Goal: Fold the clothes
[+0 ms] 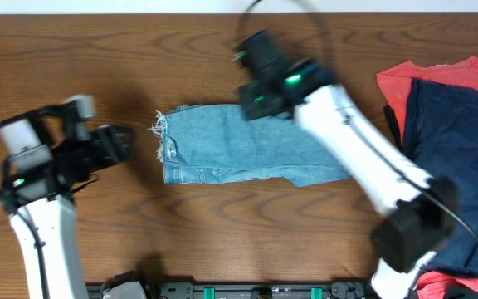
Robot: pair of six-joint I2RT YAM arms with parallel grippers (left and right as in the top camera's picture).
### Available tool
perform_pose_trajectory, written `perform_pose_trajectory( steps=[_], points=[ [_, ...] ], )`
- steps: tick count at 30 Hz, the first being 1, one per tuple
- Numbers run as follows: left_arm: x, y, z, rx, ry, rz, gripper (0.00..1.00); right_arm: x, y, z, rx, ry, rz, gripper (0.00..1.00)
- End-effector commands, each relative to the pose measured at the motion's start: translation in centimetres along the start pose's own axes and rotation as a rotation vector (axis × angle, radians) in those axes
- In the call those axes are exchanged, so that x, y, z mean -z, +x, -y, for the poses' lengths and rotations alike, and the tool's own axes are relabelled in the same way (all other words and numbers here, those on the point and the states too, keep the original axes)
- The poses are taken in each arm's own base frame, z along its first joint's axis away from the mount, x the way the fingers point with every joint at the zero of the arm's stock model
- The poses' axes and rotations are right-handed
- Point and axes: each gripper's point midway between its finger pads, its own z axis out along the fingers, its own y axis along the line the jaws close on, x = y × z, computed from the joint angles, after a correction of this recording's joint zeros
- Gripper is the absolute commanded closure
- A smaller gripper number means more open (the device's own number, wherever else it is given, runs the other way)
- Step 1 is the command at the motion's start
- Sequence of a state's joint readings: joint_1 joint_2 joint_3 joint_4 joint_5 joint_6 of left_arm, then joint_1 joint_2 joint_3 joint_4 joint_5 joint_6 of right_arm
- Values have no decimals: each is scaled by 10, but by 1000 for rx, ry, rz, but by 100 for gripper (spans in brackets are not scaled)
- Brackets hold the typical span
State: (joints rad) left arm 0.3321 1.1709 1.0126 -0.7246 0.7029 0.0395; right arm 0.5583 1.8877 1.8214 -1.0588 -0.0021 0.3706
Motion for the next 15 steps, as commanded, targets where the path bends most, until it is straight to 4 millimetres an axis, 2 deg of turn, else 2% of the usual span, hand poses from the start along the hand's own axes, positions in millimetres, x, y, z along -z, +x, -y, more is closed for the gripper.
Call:
perform_pose_trajectory(
  steps=[1, 5, 10, 12, 15],
  points=[
    [-27, 10, 34, -239, 84, -86, 51, 17, 1, 39, -233, 25, -33, 92],
    [-71, 22, 21, -326, -55, -185, 55, 7, 24, 70, -319, 17, -163, 93],
    [-125, 31, 8, -331, -54, -255, 59, -23, 72, 99, -361, 84, -304, 92],
    [-146, 36, -11, -269, -107, -280, 58, -41, 90, 115, -377, 125, -331, 92],
    [-167, 47, -41, -188, -207, -322, 59, -69, 116, 136, -413, 158, -346, 90]
  ],
)
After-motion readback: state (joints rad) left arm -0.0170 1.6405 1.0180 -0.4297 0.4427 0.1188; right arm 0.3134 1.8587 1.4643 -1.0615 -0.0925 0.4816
